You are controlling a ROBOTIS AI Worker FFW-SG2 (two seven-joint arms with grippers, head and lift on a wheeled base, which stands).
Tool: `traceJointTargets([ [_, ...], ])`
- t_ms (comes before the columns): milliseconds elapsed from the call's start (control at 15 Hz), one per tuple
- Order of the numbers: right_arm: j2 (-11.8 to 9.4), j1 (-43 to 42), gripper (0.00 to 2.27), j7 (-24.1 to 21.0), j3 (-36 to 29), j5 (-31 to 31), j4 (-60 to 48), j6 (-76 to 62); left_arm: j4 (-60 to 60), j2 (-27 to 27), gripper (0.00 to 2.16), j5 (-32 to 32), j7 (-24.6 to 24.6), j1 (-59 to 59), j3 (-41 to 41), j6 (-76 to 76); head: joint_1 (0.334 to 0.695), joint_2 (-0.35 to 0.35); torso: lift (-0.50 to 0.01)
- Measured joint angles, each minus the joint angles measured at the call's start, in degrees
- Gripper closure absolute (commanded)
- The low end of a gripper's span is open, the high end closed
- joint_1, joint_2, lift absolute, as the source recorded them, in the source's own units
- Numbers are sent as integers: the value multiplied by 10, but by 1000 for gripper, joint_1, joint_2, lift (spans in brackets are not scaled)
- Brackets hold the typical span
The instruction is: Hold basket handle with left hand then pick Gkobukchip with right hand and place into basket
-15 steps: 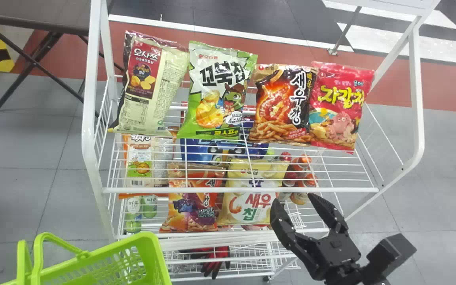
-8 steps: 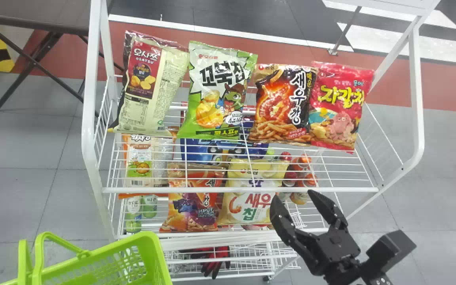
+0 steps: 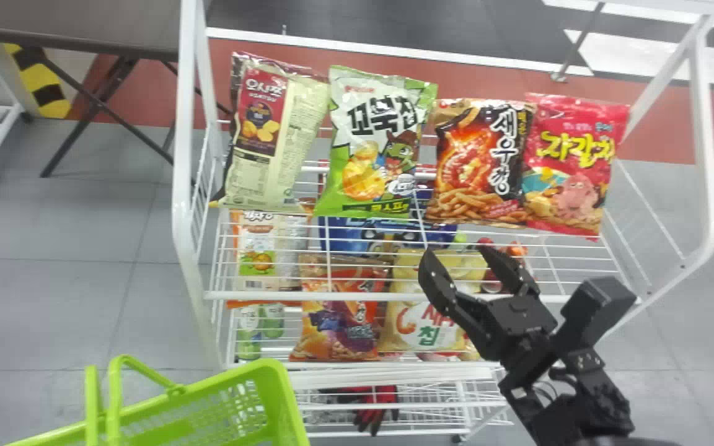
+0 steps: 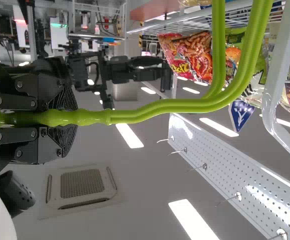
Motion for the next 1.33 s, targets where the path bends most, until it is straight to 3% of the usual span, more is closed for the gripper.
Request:
traceJointTargets([
  [200, 0, -51, 83, -58, 46, 26, 0, 46, -1, 2, 2152, 0, 2, -5, -2, 2, 695, -40, 0],
  [533, 0, -151, 87, -133, 86, 42, 41, 137, -1, 9, 2152, 0, 5, -12, -4, 8, 695, -6, 0],
  [867, 0, -249, 93, -144, 116, 41, 123, 178, -1, 12, 2152, 0, 6, -14, -4, 12, 695, 36, 0],
  [1200, 0, -310, 97, -182, 133, 44, 206, 176, 0, 17, 2148, 1, 8, -14, -1, 14, 695, 42, 0],
  [1333, 0, -324, 238, -192, 139, 52, 222, 175, 1, 20, 2148, 2, 8, -16, -1, 14, 695, 42, 0],
])
